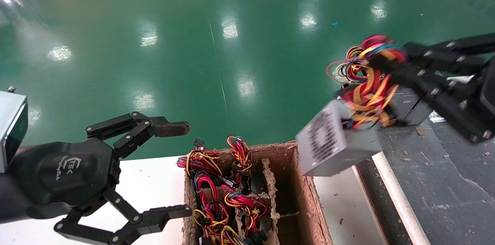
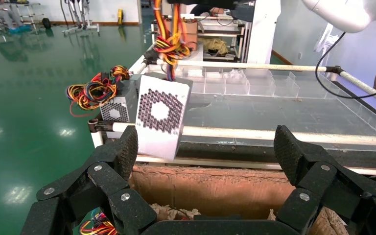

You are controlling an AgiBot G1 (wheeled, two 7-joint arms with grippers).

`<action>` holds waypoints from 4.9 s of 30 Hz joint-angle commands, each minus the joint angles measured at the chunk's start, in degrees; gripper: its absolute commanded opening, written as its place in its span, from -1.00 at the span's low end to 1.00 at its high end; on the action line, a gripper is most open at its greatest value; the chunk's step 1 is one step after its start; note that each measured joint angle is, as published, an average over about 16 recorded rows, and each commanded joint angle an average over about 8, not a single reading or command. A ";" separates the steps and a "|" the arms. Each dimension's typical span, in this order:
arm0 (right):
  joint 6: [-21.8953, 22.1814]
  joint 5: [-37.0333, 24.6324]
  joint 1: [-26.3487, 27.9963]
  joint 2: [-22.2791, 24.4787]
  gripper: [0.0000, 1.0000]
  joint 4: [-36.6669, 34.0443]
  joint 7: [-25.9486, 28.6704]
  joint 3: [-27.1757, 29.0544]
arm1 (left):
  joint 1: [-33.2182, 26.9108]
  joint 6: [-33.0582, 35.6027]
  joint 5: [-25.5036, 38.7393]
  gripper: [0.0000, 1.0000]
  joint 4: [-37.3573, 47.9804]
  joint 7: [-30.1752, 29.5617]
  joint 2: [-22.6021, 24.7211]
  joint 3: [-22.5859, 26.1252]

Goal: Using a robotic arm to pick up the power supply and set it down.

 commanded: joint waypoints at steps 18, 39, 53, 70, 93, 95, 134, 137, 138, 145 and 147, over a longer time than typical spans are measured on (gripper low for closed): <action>4.15 0.75 -17.59 6.35 -1.00 -12.88 -14.26 17.06 | 0.00 -0.01 -0.01 1.00 0.00 0.01 -0.01 0.02; 3.02 -3.58 -12.22 3.37 -1.00 -23.92 -17.32 11.84 | -0.01 -0.01 -0.02 1.00 0.00 0.02 -0.01 0.04; 3.99 -11.93 3.76 -2.79 -1.00 -25.92 -14.64 1.26 | -0.01 -0.02 -0.03 1.00 0.00 0.02 -0.02 0.05; 1.62 -18.21 15.69 -9.42 -1.00 -35.87 -16.68 -4.97 | -0.02 -0.03 -0.04 1.00 0.00 0.03 -0.02 0.06; -1.87 -19.92 19.14 -10.91 1.00 -41.10 -18.31 -6.87 | -0.02 -0.03 -0.06 1.00 0.00 0.04 -0.03 0.08; -1.94 -19.94 19.16 -10.85 1.00 -41.04 -18.20 -6.90 | -0.02 -0.03 -0.06 1.00 0.00 0.04 -0.03 0.09; -7.58 -10.91 12.50 -9.49 1.00 -20.67 -2.63 -10.86 | -0.03 -0.04 -0.09 1.00 0.04 0.07 -0.05 0.11; -8.09 -9.94 11.82 -9.40 1.00 -18.83 -1.03 -11.19 | -0.03 -0.05 -0.09 1.00 0.04 0.07 -0.05 0.12; -8.26 -9.62 11.59 -9.37 1.00 -18.21 -0.49 -11.31 | -0.03 -0.05 -0.09 1.00 0.04 0.07 -0.05 0.12; -9.43 -7.36 10.00 -9.17 1.00 -13.93 3.23 -12.08 | -0.03 -0.05 -0.09 1.00 0.04 0.07 -0.05 0.12; -9.76 -6.72 9.55 -9.12 1.00 -12.72 4.28 -12.30 | -0.03 -0.05 -0.10 1.00 0.04 0.07 -0.05 0.13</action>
